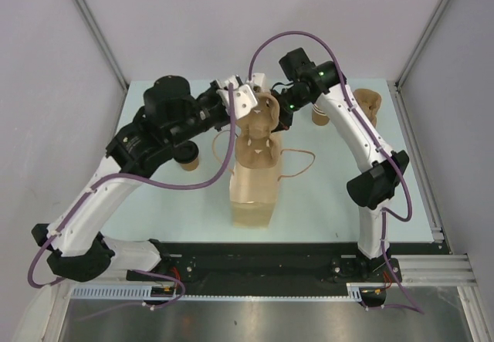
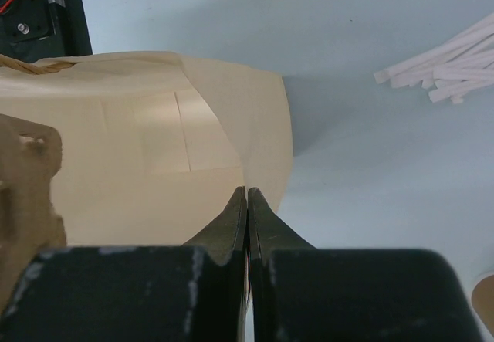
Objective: Pack the takeout coffee
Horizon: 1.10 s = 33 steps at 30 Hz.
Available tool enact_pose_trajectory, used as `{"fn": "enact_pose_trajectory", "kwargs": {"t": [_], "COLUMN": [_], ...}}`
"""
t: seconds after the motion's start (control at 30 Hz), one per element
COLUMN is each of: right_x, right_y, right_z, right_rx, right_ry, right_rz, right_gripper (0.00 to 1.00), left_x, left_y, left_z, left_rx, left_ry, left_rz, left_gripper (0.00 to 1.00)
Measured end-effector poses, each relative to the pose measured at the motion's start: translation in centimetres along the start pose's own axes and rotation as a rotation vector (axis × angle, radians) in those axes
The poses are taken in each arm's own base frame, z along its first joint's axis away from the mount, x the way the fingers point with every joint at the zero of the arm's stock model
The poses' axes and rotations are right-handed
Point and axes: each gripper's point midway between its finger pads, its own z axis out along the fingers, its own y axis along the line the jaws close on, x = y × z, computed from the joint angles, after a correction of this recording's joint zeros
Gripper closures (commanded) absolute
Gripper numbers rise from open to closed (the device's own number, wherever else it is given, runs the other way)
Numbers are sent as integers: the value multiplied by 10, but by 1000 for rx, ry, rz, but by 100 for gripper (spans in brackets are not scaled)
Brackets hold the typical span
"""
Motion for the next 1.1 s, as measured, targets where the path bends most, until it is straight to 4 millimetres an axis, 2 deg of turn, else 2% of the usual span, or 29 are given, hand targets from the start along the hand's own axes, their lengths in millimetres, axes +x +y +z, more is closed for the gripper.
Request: {"fn": "enact_pose_trajectory", "kwargs": {"t": [0.2, 0.43, 0.53, 0.67, 0.97, 1.1], "right_x": [0, 0, -1, -5, -25, -26], "right_y": [1, 2, 3, 10, 39, 41], "right_z": [0, 0, 0, -2, -12, -13], "right_rx": [-1, 0, -1, -3, -16, -15], "right_ry": [0, -1, -2, -9, -41, -45], "right_rz": [22, 49, 57, 54, -8, -12], "right_gripper": [100, 100, 100, 100, 100, 100], "left_x": [31, 69, 81, 95, 134, 144], "left_y": [-30, -80, -94, -102, -121, -129], "left_z": [12, 5, 4, 5, 10, 13], "left_rx": [41, 122, 141, 144, 143, 157], "left_ry": [60, 101, 115, 146, 230, 258], "left_rz": [46, 91, 102, 106, 90, 72], "left_gripper": [100, 100, 100, 100, 100, 100]}}
